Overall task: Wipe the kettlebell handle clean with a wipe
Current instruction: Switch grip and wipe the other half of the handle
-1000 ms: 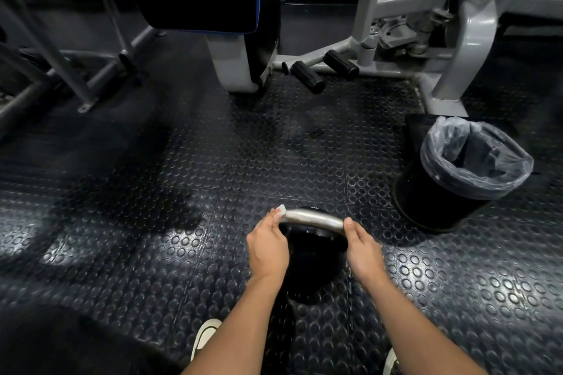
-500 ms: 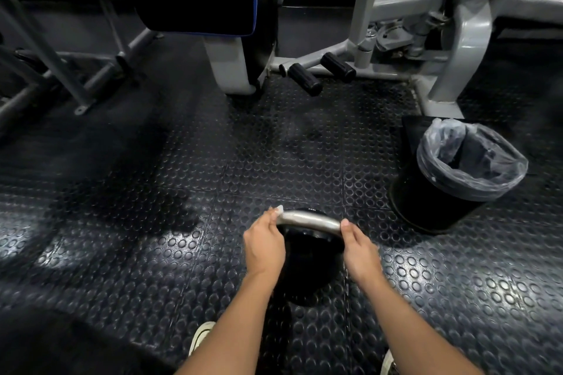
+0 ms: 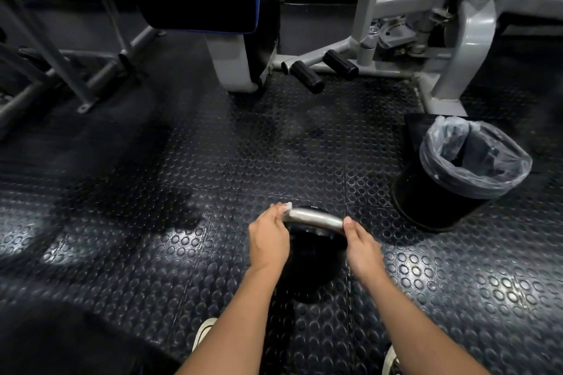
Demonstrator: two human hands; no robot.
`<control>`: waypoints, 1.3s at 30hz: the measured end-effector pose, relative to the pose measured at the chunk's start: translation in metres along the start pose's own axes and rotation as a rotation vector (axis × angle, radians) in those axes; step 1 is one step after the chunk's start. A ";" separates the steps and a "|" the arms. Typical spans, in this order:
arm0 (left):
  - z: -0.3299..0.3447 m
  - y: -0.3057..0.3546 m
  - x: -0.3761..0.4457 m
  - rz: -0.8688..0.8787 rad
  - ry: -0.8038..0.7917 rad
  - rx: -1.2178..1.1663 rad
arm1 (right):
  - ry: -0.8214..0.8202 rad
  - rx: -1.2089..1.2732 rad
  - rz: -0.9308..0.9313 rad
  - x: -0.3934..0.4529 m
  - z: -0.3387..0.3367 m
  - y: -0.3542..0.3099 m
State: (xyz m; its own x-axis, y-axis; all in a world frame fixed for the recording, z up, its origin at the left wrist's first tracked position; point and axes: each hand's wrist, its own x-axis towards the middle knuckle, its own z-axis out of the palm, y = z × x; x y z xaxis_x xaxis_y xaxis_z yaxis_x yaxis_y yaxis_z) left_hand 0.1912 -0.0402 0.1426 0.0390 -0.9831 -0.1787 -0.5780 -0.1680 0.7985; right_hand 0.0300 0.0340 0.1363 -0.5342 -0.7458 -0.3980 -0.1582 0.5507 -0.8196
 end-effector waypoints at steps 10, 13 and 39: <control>-0.004 0.001 0.007 -0.014 -0.044 0.070 | -0.010 0.022 -0.008 0.000 -0.001 0.001; -0.002 -0.002 -0.003 0.002 -0.012 0.018 | -0.002 0.019 -0.003 0.000 -0.001 0.003; 0.002 -0.007 0.000 0.024 0.043 0.021 | -0.011 0.021 -0.009 0.000 -0.001 0.000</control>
State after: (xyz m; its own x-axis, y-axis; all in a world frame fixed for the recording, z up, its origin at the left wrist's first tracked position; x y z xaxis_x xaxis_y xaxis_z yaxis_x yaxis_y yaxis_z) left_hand 0.1936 -0.0390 0.1363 0.0597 -0.9892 -0.1337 -0.5963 -0.1428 0.7900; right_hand 0.0295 0.0342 0.1365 -0.5238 -0.7548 -0.3948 -0.1460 0.5361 -0.8314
